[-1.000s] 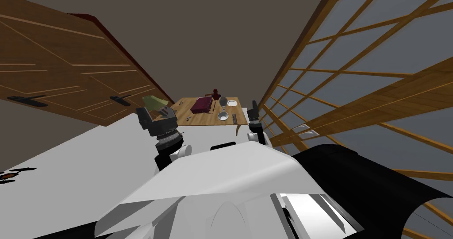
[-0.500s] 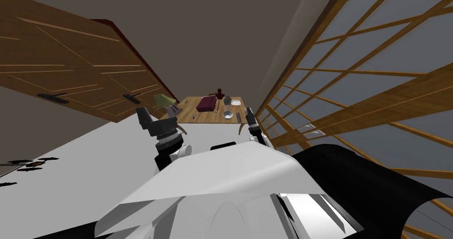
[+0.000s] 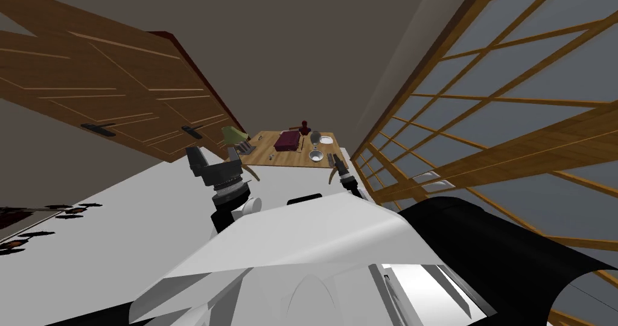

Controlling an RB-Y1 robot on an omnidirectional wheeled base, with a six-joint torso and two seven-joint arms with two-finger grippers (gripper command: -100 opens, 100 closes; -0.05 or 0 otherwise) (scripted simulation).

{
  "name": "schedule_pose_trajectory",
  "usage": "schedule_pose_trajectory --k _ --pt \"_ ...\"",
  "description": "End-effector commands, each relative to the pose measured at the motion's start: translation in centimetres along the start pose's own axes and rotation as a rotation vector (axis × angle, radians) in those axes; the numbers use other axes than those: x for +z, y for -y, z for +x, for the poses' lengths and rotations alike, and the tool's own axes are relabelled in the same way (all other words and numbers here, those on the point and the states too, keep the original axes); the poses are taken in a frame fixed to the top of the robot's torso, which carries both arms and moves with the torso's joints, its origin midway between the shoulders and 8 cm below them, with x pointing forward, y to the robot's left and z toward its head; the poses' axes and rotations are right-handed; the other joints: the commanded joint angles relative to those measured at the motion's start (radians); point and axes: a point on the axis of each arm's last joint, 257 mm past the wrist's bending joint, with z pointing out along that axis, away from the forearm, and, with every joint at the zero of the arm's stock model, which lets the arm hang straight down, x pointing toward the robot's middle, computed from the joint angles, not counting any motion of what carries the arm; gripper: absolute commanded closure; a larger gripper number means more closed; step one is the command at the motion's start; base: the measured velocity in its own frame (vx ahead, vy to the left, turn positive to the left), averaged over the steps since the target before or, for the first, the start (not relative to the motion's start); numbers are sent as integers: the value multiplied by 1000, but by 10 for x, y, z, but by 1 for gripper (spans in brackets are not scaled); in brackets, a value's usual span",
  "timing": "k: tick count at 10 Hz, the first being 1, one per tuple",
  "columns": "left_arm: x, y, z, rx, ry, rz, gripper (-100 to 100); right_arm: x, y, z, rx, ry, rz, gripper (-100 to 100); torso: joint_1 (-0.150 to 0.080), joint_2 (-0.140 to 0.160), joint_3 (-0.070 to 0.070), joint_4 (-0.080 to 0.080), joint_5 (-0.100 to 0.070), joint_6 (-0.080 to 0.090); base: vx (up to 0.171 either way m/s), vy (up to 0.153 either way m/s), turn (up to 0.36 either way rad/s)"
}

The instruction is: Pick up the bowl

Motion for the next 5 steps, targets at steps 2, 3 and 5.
schedule_pose_trajectory --k 2,3,5 --pt "0 0 0 0 0 0 0 -19 42 10 -75 -72 91 -100 0 0 0 0 0 0 10 107 102" --pt "0 0 0 0 0 0 0 -20 43 10 -75 -72 93 -100 2 -1 -1 0 0 0 8 117 52" --pt "0 0 0 0 0 0 0 -38 72 16 -128 -123 156 -100 2 -1 -1 0 1 0 11 112 90"
